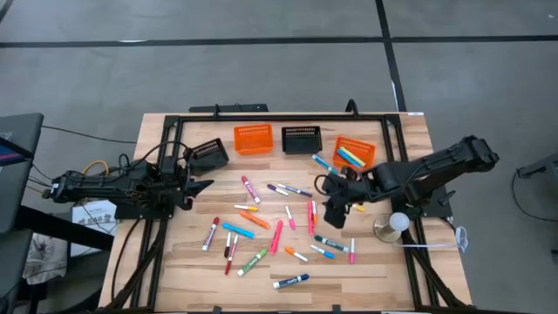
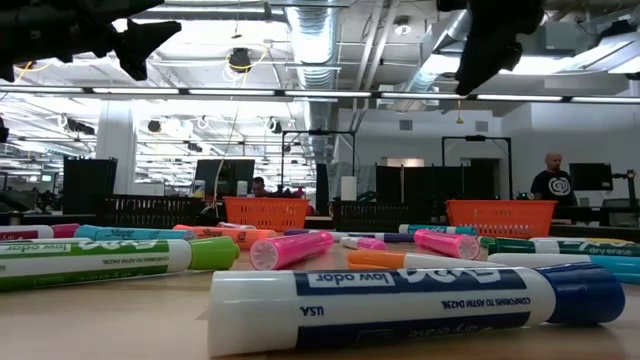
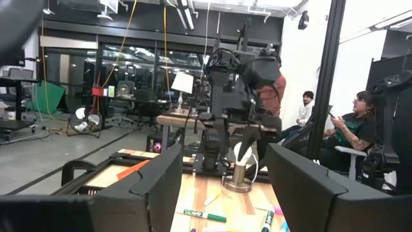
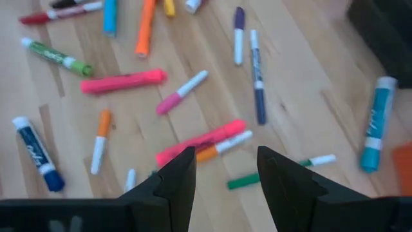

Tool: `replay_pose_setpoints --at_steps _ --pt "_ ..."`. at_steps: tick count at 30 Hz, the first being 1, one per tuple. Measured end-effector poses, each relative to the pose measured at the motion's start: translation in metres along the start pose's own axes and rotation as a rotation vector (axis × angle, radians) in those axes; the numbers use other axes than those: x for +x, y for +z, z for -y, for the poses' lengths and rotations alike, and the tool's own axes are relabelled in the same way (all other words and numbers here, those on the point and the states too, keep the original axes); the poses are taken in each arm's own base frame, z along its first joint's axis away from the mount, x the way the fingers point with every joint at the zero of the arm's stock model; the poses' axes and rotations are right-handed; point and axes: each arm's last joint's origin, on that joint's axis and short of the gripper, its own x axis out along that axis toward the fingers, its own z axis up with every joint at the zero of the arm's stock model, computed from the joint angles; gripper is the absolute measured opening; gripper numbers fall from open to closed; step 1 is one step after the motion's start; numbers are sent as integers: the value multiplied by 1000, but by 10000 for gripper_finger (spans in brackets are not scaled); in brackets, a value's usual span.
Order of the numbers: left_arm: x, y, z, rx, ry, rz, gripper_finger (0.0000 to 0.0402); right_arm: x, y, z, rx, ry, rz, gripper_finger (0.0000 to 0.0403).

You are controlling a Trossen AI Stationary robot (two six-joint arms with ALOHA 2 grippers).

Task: Pick & Place Markers
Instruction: Put the right pink marker into the right orange bin

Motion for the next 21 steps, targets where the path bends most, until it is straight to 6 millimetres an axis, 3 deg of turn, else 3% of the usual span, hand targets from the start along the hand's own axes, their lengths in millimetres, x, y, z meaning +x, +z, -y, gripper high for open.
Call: replay_pose_setpoints --at_steps 11,21 --pt "3 -2 0 -3 0 -11 222 8 3 -18 -20 41 80 154" --pt "6 -1 0 -4 -1 8 222 7 -13 -12 -47 -3 120 154"
